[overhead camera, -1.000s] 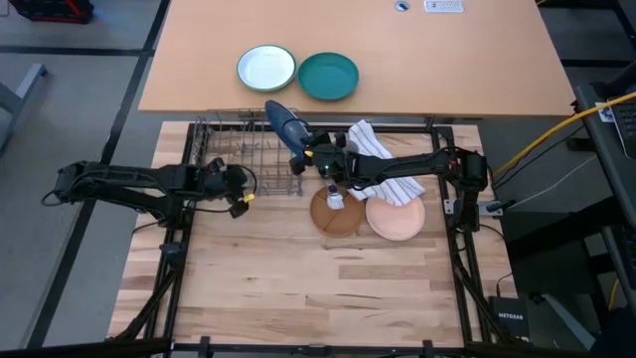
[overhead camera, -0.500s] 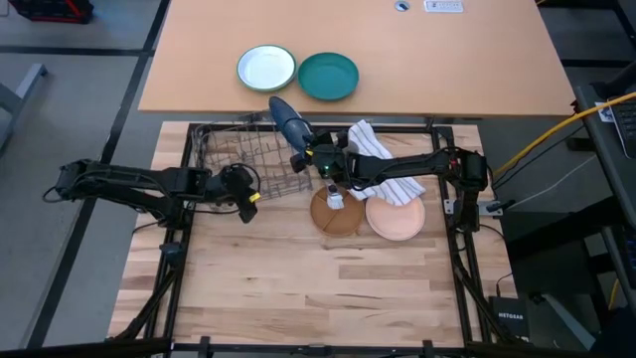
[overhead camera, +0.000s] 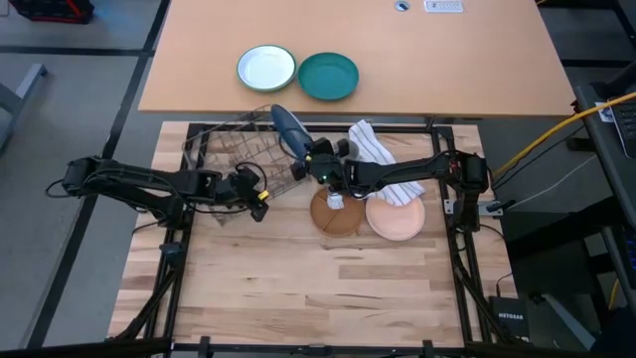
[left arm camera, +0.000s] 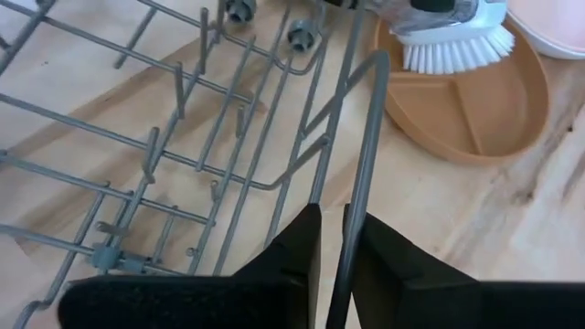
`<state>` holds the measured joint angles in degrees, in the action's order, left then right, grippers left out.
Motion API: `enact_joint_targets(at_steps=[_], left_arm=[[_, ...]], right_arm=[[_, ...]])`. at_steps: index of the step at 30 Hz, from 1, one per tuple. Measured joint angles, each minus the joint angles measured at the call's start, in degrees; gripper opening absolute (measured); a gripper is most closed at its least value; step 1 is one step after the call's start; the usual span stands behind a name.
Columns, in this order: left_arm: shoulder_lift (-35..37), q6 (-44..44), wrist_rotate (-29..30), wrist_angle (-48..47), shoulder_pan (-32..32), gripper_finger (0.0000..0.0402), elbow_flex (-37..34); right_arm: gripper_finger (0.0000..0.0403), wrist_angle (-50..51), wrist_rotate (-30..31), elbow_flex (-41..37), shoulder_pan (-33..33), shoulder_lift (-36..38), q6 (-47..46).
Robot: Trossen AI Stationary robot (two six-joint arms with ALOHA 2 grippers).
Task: Sort dishes
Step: Put the blue plate into the dish rack
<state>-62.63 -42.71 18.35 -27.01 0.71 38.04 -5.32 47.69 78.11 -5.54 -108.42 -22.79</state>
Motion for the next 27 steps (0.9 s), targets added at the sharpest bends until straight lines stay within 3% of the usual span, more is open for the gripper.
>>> enact_joint_targets(at_steps=[9, 27], left_arm=[[-0.16, -0.29, -1.23, 1.74, -0.26, 0.0028, -0.16], [-0.15, 1.11, -1.47, 3.96, -1.53, 0.0028, -0.20]], right_arm=[[0.0046, -0.77, 6.11, 0.00, 2.27, -0.08, -1.35], [0.0046, 0.38, 0.72, 0.00, 0.58, -0.74, -1.02]])
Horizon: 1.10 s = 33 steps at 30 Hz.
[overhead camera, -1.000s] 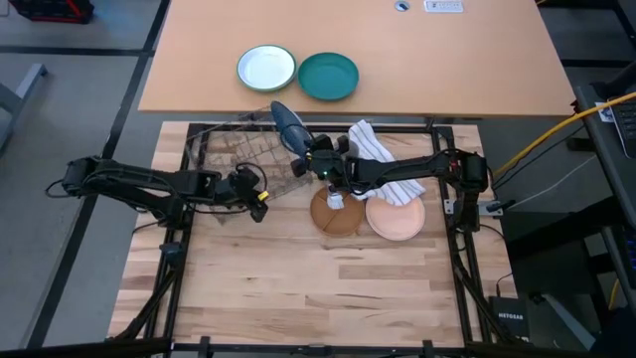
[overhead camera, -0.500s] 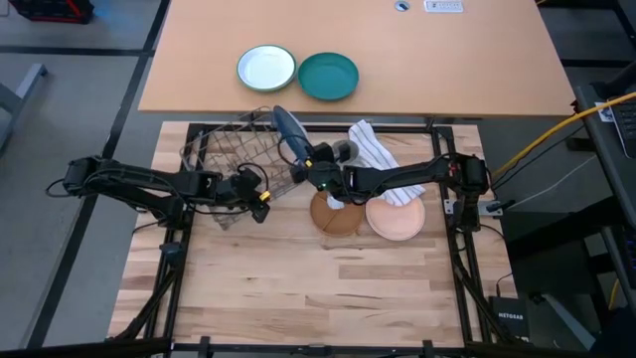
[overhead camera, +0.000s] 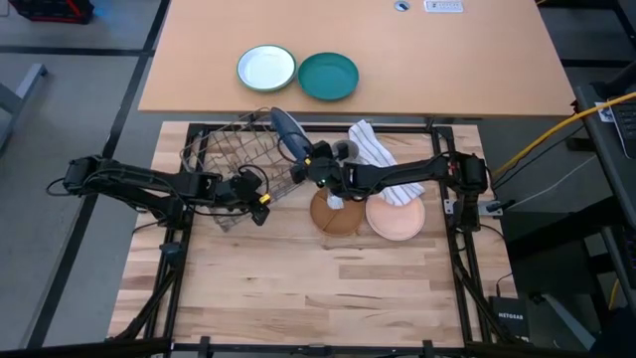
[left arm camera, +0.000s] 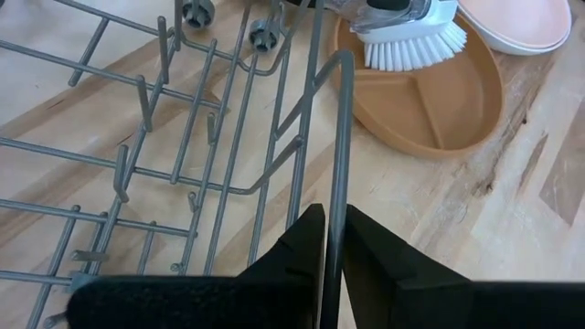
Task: Sort dishes
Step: Put the blue plate into the dish rack
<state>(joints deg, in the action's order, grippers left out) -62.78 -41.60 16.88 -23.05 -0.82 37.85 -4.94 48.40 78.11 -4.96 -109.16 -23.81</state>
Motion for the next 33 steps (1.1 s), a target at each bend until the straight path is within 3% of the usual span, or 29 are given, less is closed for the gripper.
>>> enact_joint_targets(at_steps=[13, 24, 29, 33], left_arm=[[0.04, 1.59, -0.50, 0.24, -0.02, 0.0029, 0.09], [0.04, 4.11, -0.61, 0.07, 0.00, 0.0029, 0.09], [0.04, 4.16, -0.59, 0.07, 0.00, 0.0029, 0.09], [0.04, 3.83, -0.74, 0.11, 0.00, 0.0029, 0.09]], right_arm=[[0.0046, -5.19, -3.08, 0.07, -1.56, -6.78, -3.41], [0.0046, -5.64, -5.43, 0.07, -2.96, -7.35, -2.95], [0.0046, -9.11, -3.38, 0.41, -2.29, -7.57, -1.19], [0.0046, -5.98, 1.43, 4.01, -1.46, -7.57, 0.55]])
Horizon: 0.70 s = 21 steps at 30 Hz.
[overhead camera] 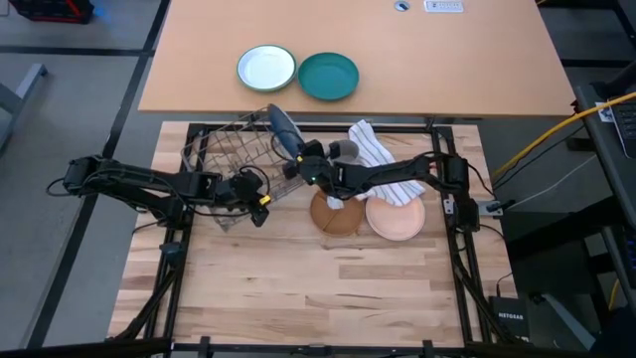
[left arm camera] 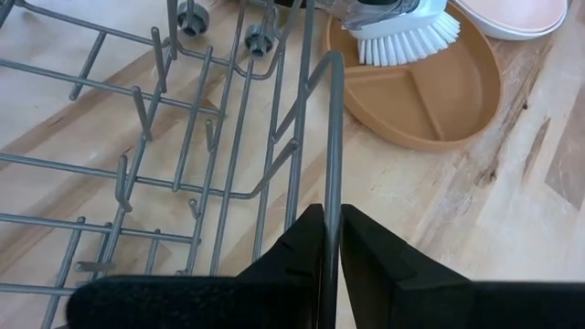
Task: Sort dishes
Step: Put the blue plate into the dish rack
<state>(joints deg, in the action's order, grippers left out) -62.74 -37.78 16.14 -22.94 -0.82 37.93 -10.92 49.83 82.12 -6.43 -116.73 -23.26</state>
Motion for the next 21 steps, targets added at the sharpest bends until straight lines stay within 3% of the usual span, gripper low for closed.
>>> enact_joint_targets(at_steps=[9, 21], left_arm=[[0.00, -0.18, -0.18, 0.03, 0.00, 0.0029, 0.00], [0.00, -0.17, -0.10, 0.05, 0.00, 0.0029, 0.00]], right_arm=[[0.0046, 11.18, 3.25, 7.46, 0.75, 0.00, 5.17], [0.0046, 12.59, 1.27, 7.55, 0.86, -3.96, 3.90]])
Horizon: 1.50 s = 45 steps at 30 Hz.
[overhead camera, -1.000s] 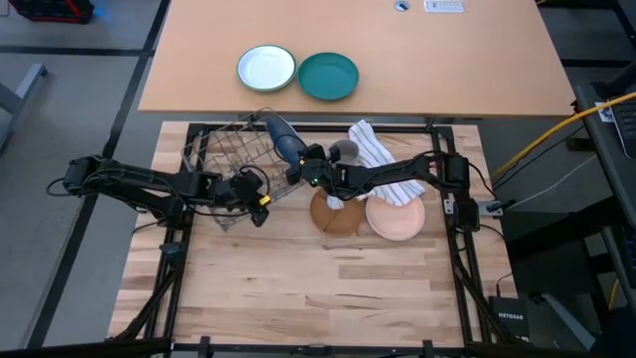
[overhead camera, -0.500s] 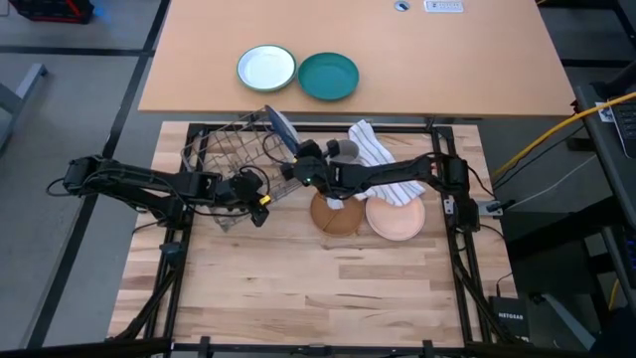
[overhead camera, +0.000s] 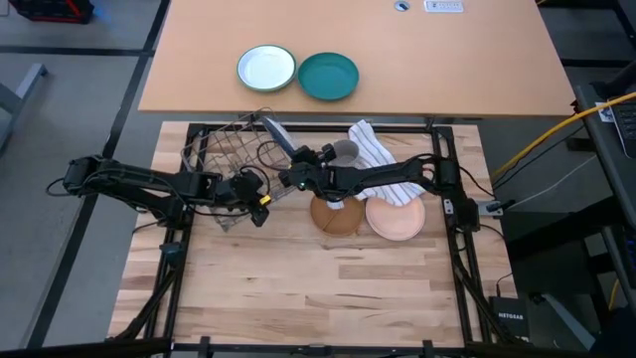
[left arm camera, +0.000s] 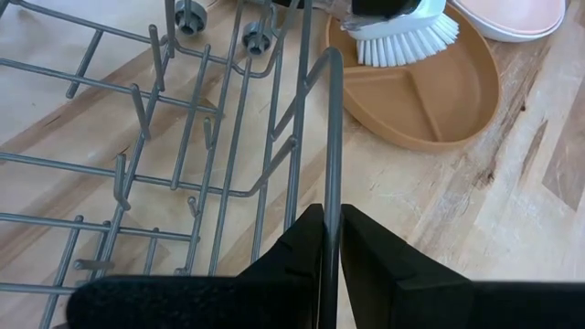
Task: Sort dishes
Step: Put the blue plate into the dish rack
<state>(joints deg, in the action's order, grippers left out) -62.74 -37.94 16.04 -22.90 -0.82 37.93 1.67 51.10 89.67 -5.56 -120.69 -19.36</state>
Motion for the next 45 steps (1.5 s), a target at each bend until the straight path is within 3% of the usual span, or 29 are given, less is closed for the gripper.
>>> enact_joint_targets(at_steps=[13, 27, 45], left_arm=[[0.00, 0.47, 0.01, 0.00, 0.00, 0.0029, 0.00], [0.00, 0.47, -0.21, 0.00, -0.04, 0.0029, 0.00], [0.00, 2.22, -0.08, 0.00, -0.04, 0.0029, 0.00]], right_arm=[[0.0046, -0.28, -1.06, 0.00, -0.17, -1.08, -1.55], [0.0061, 1.84, -10.95, -0.02, -1.49, -1.08, -7.52], [0.0069, 1.21, -12.73, -0.04, -1.70, -1.13, -7.77]])
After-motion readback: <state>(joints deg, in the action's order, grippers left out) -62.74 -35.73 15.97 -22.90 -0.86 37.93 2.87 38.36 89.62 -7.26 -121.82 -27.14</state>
